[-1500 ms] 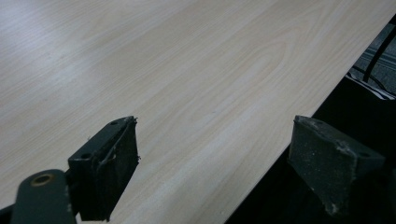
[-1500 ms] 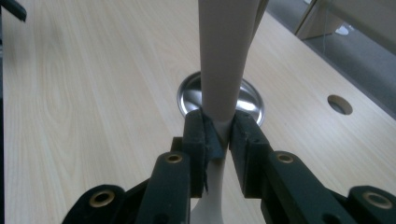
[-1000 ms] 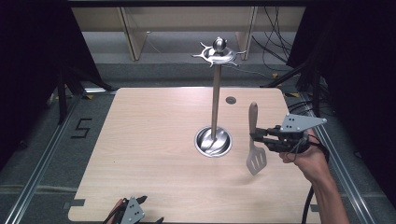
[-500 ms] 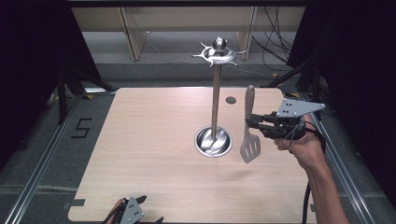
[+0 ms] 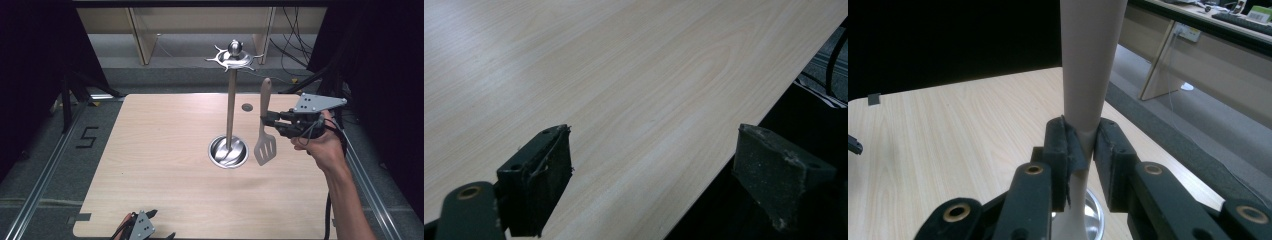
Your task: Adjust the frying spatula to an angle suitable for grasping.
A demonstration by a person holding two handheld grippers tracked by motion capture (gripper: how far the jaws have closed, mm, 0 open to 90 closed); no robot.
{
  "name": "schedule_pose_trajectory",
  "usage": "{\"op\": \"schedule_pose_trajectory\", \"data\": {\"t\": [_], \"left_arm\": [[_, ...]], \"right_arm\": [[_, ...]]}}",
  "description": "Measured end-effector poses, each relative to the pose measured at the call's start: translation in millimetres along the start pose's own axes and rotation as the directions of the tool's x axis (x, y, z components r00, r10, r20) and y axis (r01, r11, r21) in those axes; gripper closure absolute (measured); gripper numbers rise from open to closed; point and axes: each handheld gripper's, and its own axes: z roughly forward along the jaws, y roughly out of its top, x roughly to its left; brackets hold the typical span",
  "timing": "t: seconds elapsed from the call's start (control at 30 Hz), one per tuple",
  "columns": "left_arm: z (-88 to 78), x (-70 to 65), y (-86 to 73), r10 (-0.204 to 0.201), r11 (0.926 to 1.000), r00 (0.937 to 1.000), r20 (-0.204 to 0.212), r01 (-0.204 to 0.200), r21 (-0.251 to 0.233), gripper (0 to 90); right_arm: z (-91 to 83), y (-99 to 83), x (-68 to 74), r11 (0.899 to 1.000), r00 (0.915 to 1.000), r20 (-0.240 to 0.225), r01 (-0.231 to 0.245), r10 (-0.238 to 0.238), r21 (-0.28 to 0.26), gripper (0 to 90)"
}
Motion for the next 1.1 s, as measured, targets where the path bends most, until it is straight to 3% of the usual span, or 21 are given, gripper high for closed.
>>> {"op": "schedule_pose_trajectory", "data": {"t": [0.07, 0.3, 0.33, 0.37, 0.5, 0.7, 0.8, 0.9, 0.93, 0.97, 1.0, 1.03, 1.07, 1.1], "left_arm": [[-0.3, 0.9, 0.5, 0.018, 0.9998, 0.9998, 0.002, -0.018, -0.003, 15.0], [-0.3, 0.8, 0.4, 0.016, 0.9999, 0.9999, 0.004, -0.016, -0.001, 15.0], [-0.2, -0.1, 0.0, 0.002, 1.0, 1.0, 0.001, -0.002, 0.005, 15.0], [-0.3, 0.0, 0.0, 0.004, 1.0, 1.0, 0.002, -0.004, 0.006, 15.0], [-0.2, 0.3, 0.1, 0.006, 0.9999, 1.0, -0.008, -0.006, 0.011, 15.0], [-0.2, -1.9, -0.3, -0.021, 0.9998, 0.9998, 0.008, 0.021, 0.008, 15.0], [-0.6, -1.0, 0.0, -0.008, 0.9999, 1.0, 0.0, 0.008, 0.015, 15.0], [0.2, -2.9, -0.1, -0.026, 0.9997, 0.9996, 0.012, 0.026, 0.0, 15.0], [0.2, -2.0, 0.2, -0.007, 1.0, 0.9999, 0.011, 0.007, 0.002, 15.0], [-0.8, -2.2, 0.2, -0.016, 0.9997, 0.9997, 0.021, 0.015, 0.021, 15.0], [-0.8, -0.9, 0.7, 0.015, 0.9998, 0.9999, 0.006, -0.015, 0.011, 15.0], [-0.8, -0.9, 0.7, 0.015, 0.9998, 0.9999, 0.006, -0.015, 0.011, 15.0], [0.5, -2.7, -0.3, -0.02, 0.9998, 0.9997, 0.012, 0.02, -0.004, 15.0], [-0.4, -2.4, 0.2, -0.014, 0.9999, 0.9998, 0.016, 0.014, 0.005, 15.0]], "right_arm": [[2.4, 3.2, -0.2, 1.0, 1.0, -0.002, -0.002, 0.002, -0.003, 77.3], [8.5, 13.9, -2.5, 1.0, 0.9997, -0.023, 0.004, -0.004, 0.009, 77.3], [9.5, 15.0, -3.1, 1.0, 0.9999, -0.001, 0.013, -0.013, 0.0, 77.3], [9.9, 16.5, -4.1, 1.0, 0.9997, -0.024, 0.011, -0.011, 0.006, 77.3], [13.1, 19.8, -4.9, 1.0, 1.0, -0.005, -0.003, 0.003, 0.0, 77.3], [17.4, 20.6, -9.9, 0.999, 0.9995, -0.025, -0.02, 0.02, 0.028, 77.3], [19.7, 20.1, -12.1, 0.999, 0.9994, -0.025, -0.022, 0.023, 0.039, 77.2], [23.6, 20.1, -12.1, 0.999, 0.9989, -0.029, -0.035, 0.036, 0.029, 77.3], [24.6, 20.4, -11.7, 0.999, 0.9988, -0.02, -0.044, 0.044, 0.032, 77.2], [25.3, 21.4, -12.6, 0.998, 0.9989, -0.027, -0.038, 0.039, 0.044, 77.2], [26.2, 21.7, -11.7, 0.998, 0.9985, -0.023, -0.049, 0.05, 0.044, 77.2], [26.2, 21.7, -11.7, 0.998, 0.9985, -0.023, -0.049, 0.05, 0.044, 77.2], [26.3, 22.8, -13.5, 0.998, 0.9987, -0.034, -0.036, 0.038, 0.054, 77.2], [27.5, 23.2, -12.6, 0.998, 0.9978, -0.042, -0.049, 0.051, 0.049, 77.2]]}}
